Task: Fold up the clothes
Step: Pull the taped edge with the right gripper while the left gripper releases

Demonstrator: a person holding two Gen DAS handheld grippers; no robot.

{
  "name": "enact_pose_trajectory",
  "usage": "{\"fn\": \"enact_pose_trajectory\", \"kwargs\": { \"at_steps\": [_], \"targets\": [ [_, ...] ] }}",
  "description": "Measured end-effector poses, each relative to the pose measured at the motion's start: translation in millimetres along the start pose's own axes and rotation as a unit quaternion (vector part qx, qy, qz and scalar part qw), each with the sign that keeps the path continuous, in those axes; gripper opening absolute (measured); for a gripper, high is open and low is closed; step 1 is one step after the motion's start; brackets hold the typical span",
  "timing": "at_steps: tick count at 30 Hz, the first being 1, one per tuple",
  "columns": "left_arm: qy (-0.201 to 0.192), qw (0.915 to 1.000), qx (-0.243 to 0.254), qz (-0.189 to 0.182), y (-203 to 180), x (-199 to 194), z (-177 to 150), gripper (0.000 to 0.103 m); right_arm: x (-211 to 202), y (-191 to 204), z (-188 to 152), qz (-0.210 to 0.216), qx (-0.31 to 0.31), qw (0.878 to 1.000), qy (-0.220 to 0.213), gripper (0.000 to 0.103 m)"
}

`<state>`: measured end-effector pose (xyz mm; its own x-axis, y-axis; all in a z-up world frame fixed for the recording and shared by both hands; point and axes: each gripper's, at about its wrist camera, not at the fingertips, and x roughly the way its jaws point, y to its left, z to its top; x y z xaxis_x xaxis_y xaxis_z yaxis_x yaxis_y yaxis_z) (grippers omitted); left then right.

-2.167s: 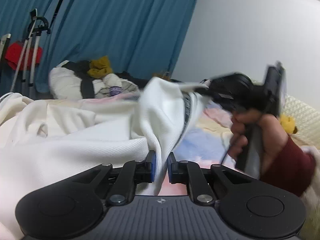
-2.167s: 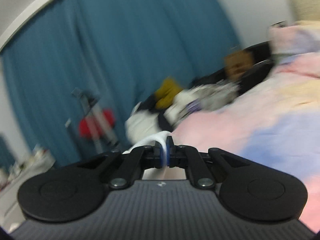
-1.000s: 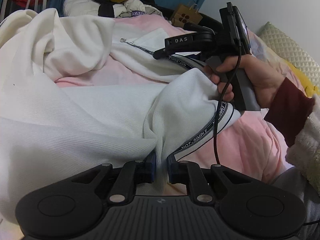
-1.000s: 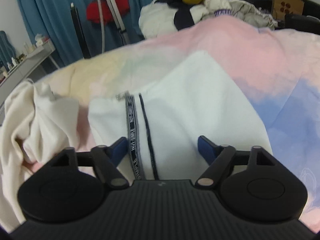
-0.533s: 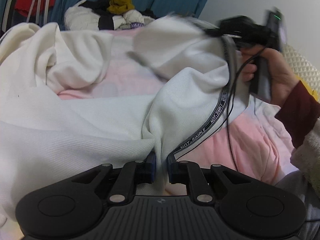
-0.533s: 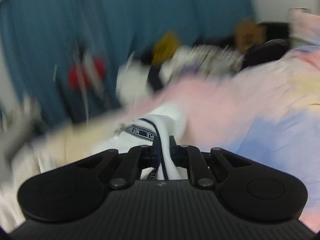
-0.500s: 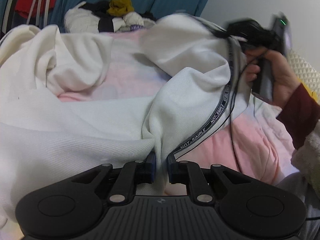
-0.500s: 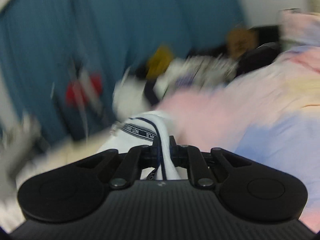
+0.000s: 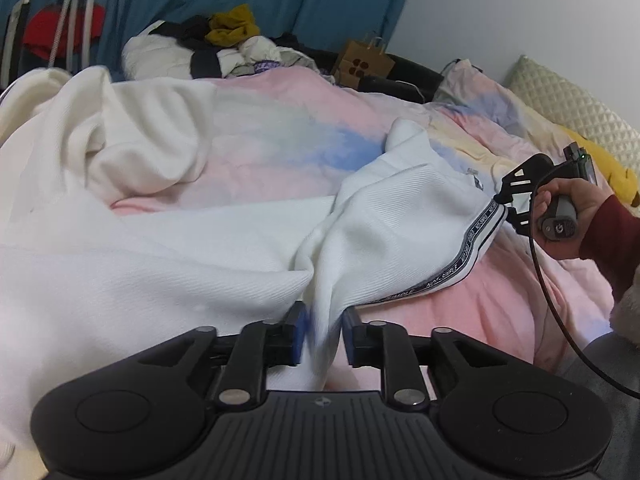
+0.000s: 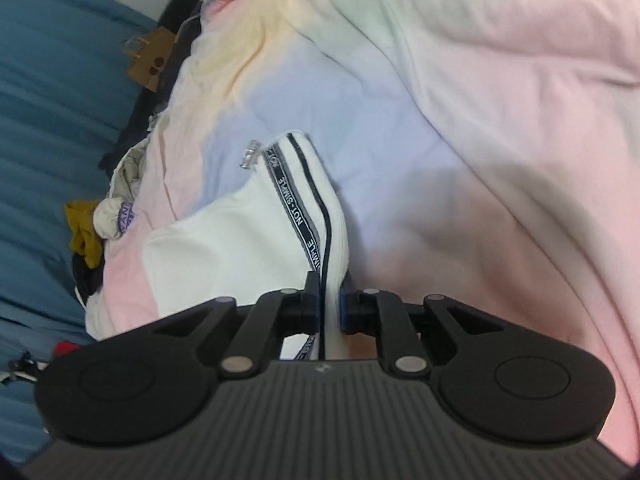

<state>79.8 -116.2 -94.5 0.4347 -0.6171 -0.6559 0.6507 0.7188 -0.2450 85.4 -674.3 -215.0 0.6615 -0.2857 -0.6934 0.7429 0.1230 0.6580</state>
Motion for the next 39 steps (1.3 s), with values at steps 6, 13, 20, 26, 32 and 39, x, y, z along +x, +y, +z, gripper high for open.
{"fn": "enact_pose_trajectory", "kwargs": {
  "at_steps": [6, 13, 20, 26, 32, 39],
  "targets": [
    [0.019, 0.9958, -0.087, 0.019, 13, -35, -5, 0.053, -6, 22, -13, -0.010, -0.081, 0.996, -0.035, 0.013],
    [0.045, 0.9447, -0.321, 0.051, 75, -94, -24, 0.079, -17, 25, -5, 0.008, -0.104, 0.993, -0.054, 0.012],
    [0.049, 0.8483, -0.509, 0.137, 156, -141, -57, 0.079, -18, 31, -2, 0.017, -0.111, 0.990, -0.079, 0.011],
    [-0.005, 0.7953, -0.595, 0.115, 193, -182, -65, 0.079, -19, 31, -1, 0.013, -0.117, 0.989, -0.084, 0.011],
    [-0.098, 0.7936, -0.581, 0.152, 235, -231, -43, 0.081, -18, 34, -3, 0.001, -0.127, 0.988, -0.084, 0.011],
    [-0.181, 0.7757, -0.563, 0.221, 347, -232, -31, 0.077, -14, 38, -6, -0.013, -0.139, 0.986, -0.088, 0.011]
  ]
}}
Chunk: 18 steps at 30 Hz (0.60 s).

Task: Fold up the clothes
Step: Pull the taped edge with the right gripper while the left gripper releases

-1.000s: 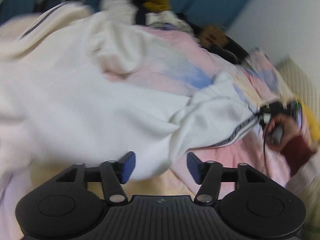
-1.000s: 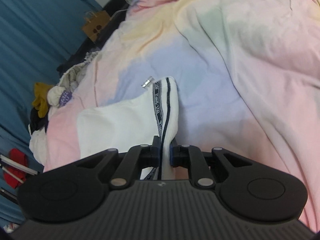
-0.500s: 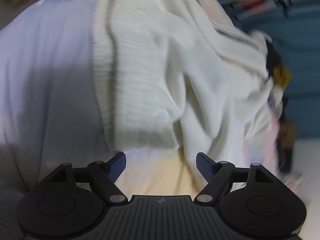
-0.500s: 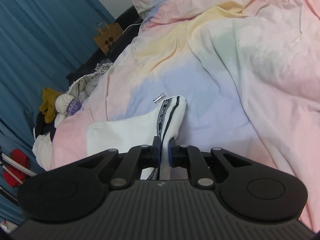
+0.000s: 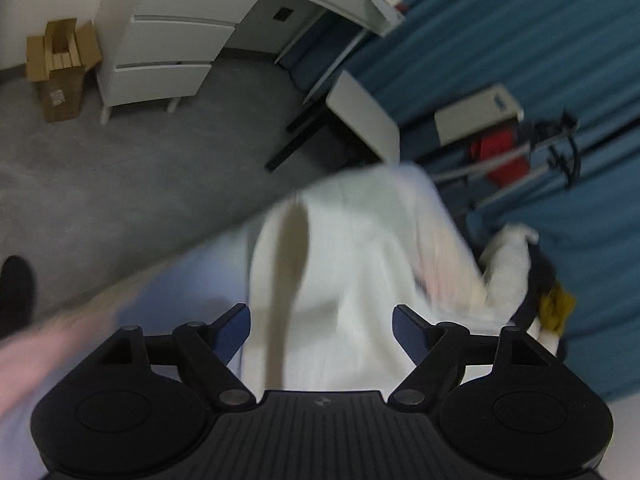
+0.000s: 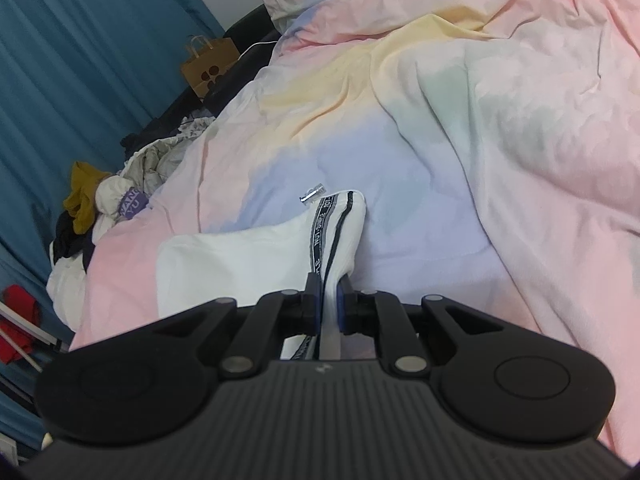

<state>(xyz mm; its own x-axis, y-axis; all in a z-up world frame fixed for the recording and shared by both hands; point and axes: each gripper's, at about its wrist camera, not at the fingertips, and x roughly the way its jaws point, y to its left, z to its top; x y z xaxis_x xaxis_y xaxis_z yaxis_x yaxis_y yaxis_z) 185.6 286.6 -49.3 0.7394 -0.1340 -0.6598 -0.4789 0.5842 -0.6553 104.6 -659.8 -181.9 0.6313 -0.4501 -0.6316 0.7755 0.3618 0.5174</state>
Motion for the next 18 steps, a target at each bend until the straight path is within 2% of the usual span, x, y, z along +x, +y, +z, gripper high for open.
{"fn": "enact_pose_trajectory", "kwargs": {
  "at_steps": [2, 3, 6, 7, 8, 10, 12, 14, 16, 18],
  "targets": [
    [0.013, 0.9985, -0.016, -0.051, -5, 24, 14, 0.060, 1, 1, 0, -0.005, -0.002, 1.000, 0.000, 0.011],
    [0.009, 0.9981, -0.007, -0.061, -10, 31, 17, 0.059, 2, 2, -1, -0.008, -0.005, 1.000, -0.001, 0.011],
    [0.004, 0.9953, 0.076, -0.061, -35, 56, 19, 0.058, 3, 9, -3, -0.017, -0.021, 1.000, -0.008, 0.011],
    [0.007, 0.9950, 0.084, -0.053, -39, 65, 20, 0.047, 4, 11, -4, -0.019, -0.024, 0.999, -0.009, 0.011],
    [0.004, 0.9955, 0.086, -0.041, -44, 74, 21, 0.014, 5, 12, -4, -0.020, -0.026, 0.999, -0.010, 0.011],
    [-0.009, 0.9935, 0.108, -0.033, -53, 78, 21, 0.010, 8, 11, -3, -0.022, -0.024, 0.999, -0.014, 0.011],
    [-0.049, 0.9860, 0.153, -0.044, -75, 71, 29, 0.010, 9, 6, -2, -0.021, -0.012, 1.000, -0.019, 0.010],
    [-0.079, 0.9794, 0.175, -0.063, -105, 61, 44, 0.009, 8, 1, -1, -0.016, 0.004, 0.999, -0.028, 0.008],
    [-0.087, 0.9774, 0.180, -0.069, -142, 56, 56, 0.009, 3, -2, 1, -0.013, 0.018, 0.999, -0.043, 0.008],
    [-0.099, 0.9746, 0.192, -0.059, -174, 50, 70, 0.008, -5, -7, 4, -0.019, 0.036, 0.997, -0.058, 0.008]
  ]
}}
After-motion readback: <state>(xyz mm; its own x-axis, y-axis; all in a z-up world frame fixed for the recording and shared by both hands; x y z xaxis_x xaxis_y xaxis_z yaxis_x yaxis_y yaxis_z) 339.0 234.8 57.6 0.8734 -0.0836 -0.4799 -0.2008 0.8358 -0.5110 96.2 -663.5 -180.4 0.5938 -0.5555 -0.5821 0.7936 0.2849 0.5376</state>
